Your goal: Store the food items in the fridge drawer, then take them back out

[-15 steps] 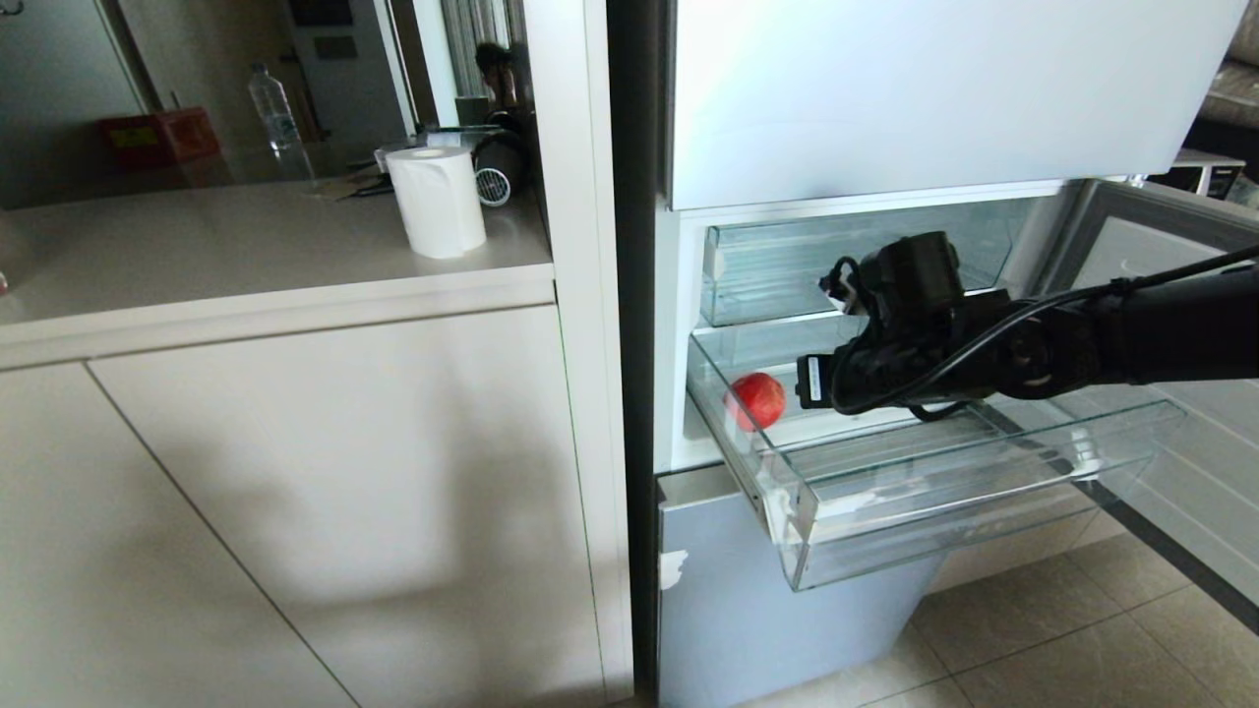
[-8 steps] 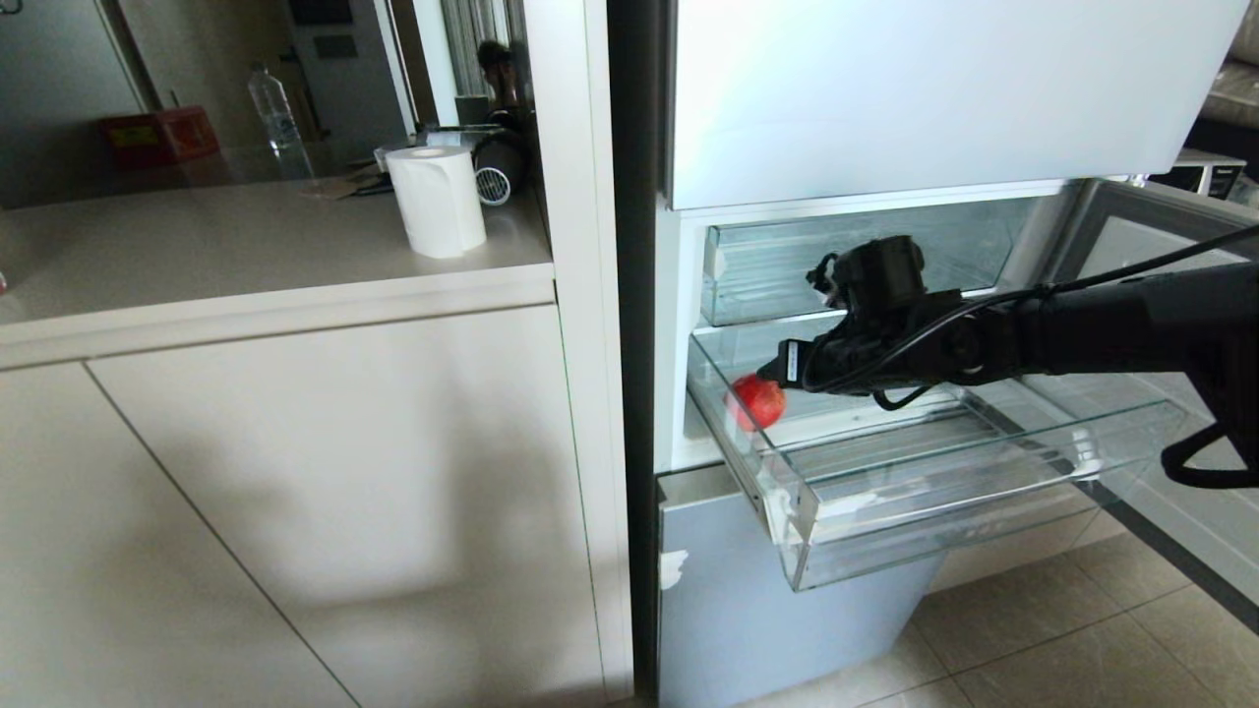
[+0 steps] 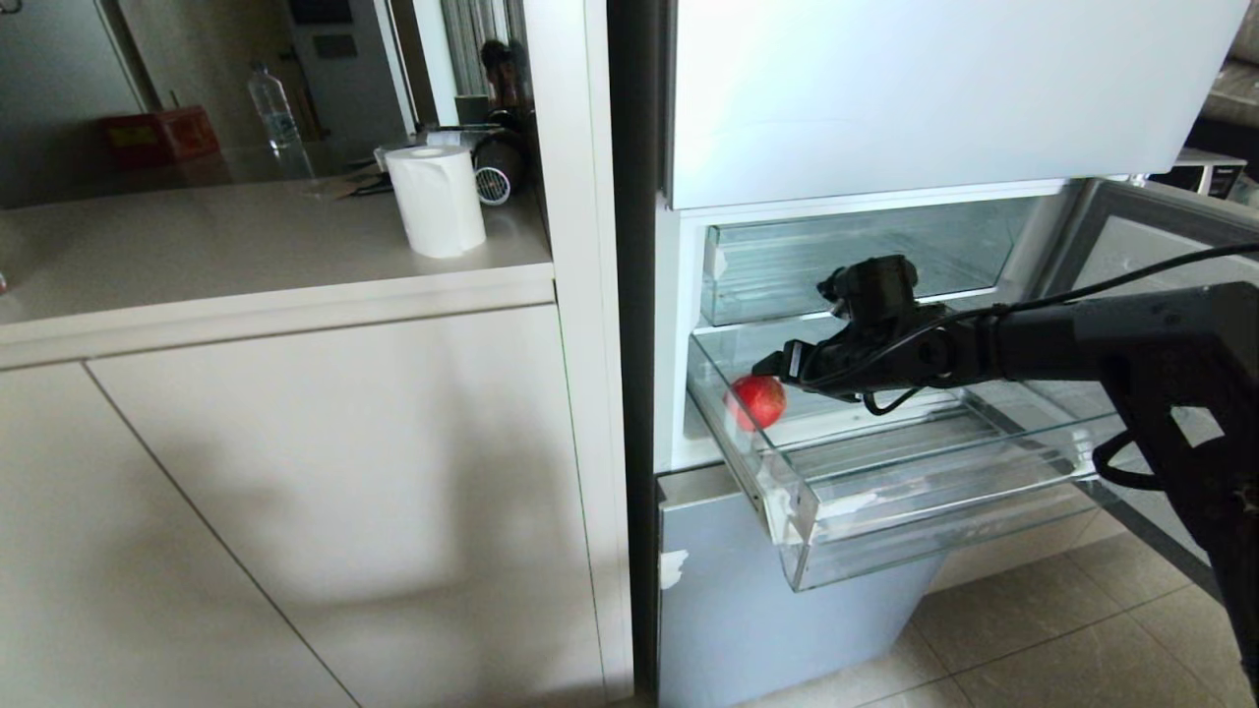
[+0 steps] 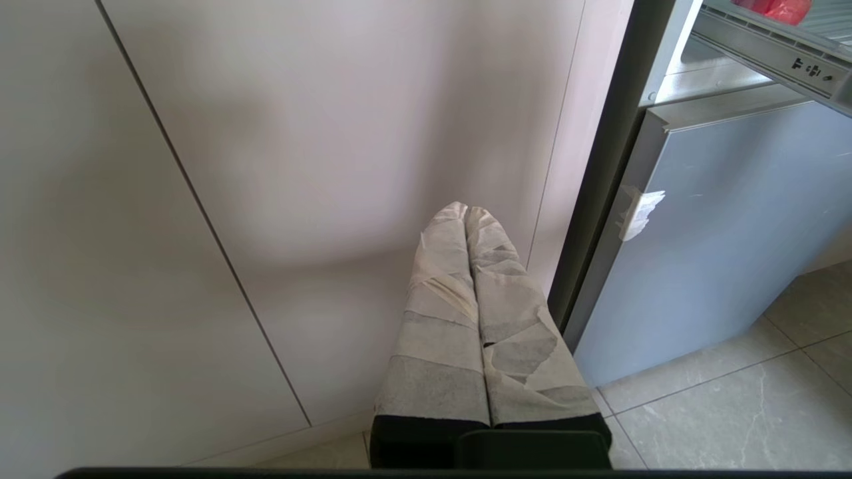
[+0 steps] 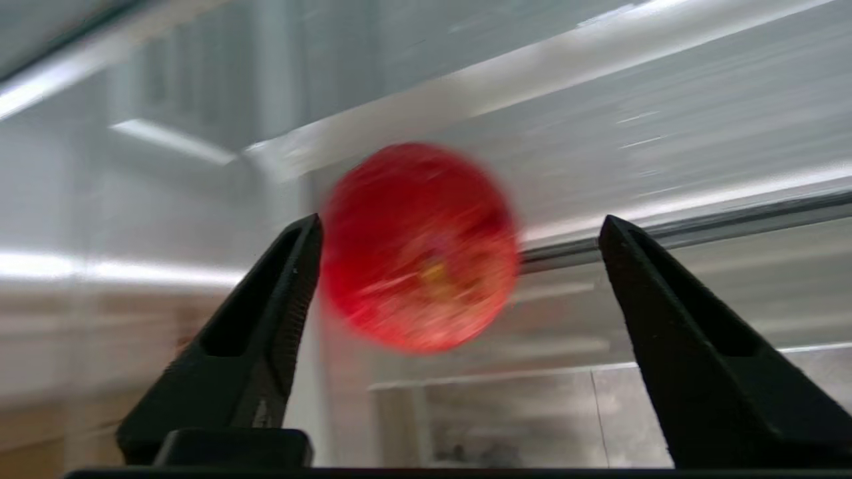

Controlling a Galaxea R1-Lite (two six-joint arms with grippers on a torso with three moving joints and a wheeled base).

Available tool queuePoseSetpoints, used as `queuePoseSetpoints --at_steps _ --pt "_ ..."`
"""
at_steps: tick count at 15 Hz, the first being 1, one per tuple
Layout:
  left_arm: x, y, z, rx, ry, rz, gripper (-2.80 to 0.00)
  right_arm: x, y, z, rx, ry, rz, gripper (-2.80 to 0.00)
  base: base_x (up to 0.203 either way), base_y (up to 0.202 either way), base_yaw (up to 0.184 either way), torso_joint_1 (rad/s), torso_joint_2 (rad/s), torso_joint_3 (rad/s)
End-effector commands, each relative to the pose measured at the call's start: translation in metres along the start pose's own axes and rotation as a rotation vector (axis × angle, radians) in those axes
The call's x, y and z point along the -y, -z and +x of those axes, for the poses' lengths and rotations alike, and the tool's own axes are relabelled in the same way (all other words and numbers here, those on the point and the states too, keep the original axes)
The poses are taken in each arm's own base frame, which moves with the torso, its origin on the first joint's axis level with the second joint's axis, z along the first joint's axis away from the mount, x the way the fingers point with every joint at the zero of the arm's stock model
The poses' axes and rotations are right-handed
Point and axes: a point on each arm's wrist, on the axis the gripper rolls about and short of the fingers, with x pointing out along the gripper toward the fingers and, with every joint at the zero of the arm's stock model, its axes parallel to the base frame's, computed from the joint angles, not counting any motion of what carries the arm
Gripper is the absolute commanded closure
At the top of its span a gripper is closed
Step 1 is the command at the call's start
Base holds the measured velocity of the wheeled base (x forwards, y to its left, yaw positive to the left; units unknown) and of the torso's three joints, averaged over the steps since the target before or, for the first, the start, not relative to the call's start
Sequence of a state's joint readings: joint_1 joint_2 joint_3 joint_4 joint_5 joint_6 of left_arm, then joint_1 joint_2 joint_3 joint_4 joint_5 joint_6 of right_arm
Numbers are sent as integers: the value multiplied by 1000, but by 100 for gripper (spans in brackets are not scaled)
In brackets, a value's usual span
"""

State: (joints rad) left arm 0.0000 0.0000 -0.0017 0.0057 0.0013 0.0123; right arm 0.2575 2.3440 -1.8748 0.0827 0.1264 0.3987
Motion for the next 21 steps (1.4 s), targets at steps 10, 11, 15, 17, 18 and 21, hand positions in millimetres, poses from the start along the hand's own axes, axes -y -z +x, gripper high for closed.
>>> queuePoseSetpoints --at_steps 10,11,15,17,18,21 --pt "0 0 0 -1 0 0 0 -1 8 14 -46 -62 59 -280 0 0 0 0 0 0" --pt "0 0 0 -1 0 0 0 -3 6 10 -42 -66 56 -280 0 0 0 0 0 0" --pt "0 0 0 -1 0 0 0 -12 9 9 -49 -78 47 -280 0 0 0 0 0 0" --pt "0 0 0 -1 0 0 0 -12 14 11 -78 -66 44 -280 0 0 0 0 0 0" --pt "0 0 0 -1 0 0 0 -11 17 12 -94 -59 42 -280 0 0 0 0 0 0" --pt "0 0 0 -1 0 0 0 -9 23 15 -110 -44 43 -280 0 0 0 0 0 0"
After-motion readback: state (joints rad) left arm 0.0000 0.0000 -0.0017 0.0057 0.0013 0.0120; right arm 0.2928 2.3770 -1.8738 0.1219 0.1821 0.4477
